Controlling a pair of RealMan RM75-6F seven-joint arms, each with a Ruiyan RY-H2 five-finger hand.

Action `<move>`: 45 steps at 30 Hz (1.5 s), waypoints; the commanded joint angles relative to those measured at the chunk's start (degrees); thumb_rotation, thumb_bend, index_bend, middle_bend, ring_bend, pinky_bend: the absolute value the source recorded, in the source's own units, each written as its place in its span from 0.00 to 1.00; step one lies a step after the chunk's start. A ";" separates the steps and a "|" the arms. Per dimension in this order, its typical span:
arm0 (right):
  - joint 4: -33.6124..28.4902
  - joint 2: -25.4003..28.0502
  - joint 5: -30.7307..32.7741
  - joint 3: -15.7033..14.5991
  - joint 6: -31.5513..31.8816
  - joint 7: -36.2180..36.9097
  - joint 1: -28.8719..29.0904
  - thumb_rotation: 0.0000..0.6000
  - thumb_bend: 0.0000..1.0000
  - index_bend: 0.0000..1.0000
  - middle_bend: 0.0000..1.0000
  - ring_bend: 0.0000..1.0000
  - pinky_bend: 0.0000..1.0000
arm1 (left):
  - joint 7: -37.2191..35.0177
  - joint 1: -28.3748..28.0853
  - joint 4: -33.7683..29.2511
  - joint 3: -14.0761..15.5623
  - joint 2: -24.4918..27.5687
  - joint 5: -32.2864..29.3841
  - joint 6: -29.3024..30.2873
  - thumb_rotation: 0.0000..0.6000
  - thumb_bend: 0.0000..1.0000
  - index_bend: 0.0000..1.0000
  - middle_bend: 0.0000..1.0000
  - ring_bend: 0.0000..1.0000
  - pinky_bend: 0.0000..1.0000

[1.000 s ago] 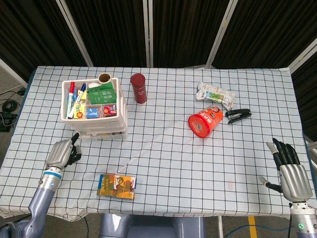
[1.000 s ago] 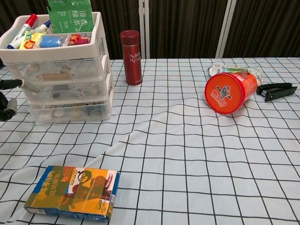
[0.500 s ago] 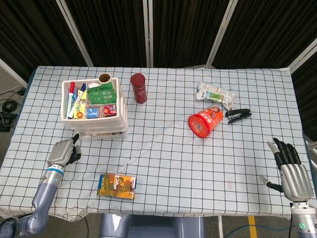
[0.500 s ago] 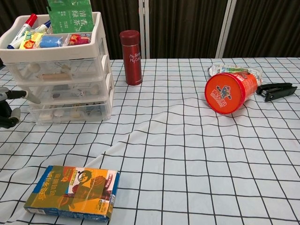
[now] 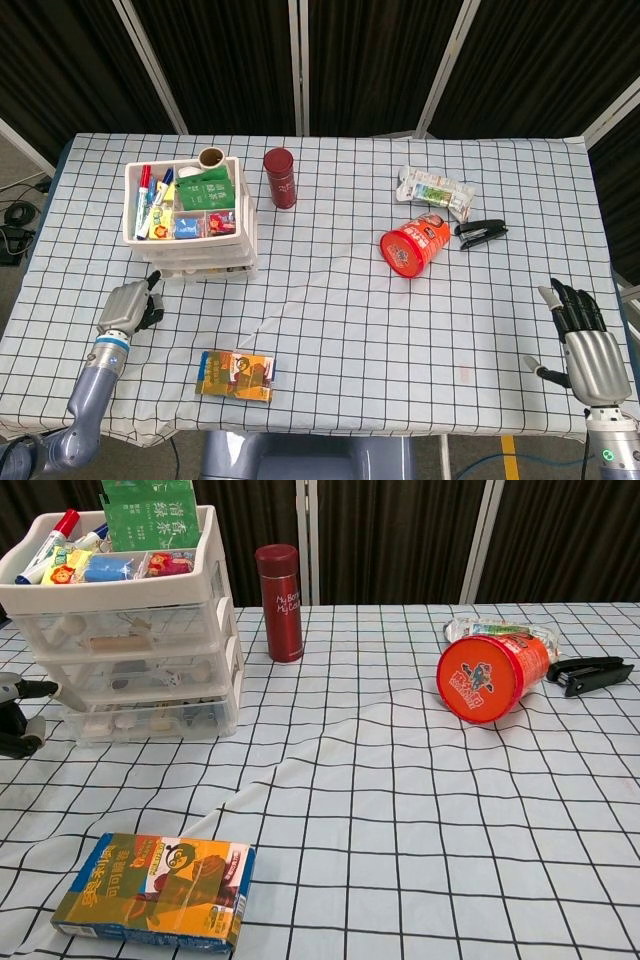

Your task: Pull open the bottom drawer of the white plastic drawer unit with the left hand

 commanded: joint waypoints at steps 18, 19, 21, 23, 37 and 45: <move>-0.25 0.15 0.09 -0.12 -0.28 -0.19 -0.02 1.00 0.03 0.00 0.00 0.00 0.00 | 0.89 -1.03 0.15 0.25 -0.35 -2.11 -0.39 1.00 0.86 0.33 1.00 0.99 0.89; -0.26 0.16 0.07 -0.13 -0.28 -0.19 -0.02 1.00 0.03 0.00 0.00 0.00 0.00 | 0.74 -1.02 0.11 0.24 -0.32 -2.16 -0.44 1.00 0.86 0.35 1.00 0.99 0.89; -0.27 0.17 0.04 -0.15 -0.26 -0.19 -0.04 1.00 0.03 0.00 0.00 0.00 0.00 | 0.39 -0.99 -0.09 0.25 -0.19 -2.26 -0.65 1.00 0.86 0.38 1.00 0.99 0.89; -0.29 0.16 -0.01 -0.17 -0.24 -0.19 -0.04 1.00 0.03 0.00 0.00 0.00 0.00 | 0.23 -0.96 -0.26 0.32 -0.01 -2.18 -0.72 1.00 0.86 0.39 1.00 0.99 0.89; -0.38 0.17 -0.11 -0.22 -0.16 -0.32 -0.10 1.00 0.03 0.00 0.00 0.00 0.00 | -1.23 0.10 -1.38 1.70 1.09 0.20 0.03 1.00 0.86 0.48 1.00 0.99 0.89; -0.45 0.22 -0.10 -0.20 -0.08 -0.29 -0.15 1.00 0.03 0.00 0.00 0.00 0.00 | -1.80 1.05 -3.33 2.99 2.35 2.74 0.90 1.00 0.86 0.51 1.00 0.99 0.89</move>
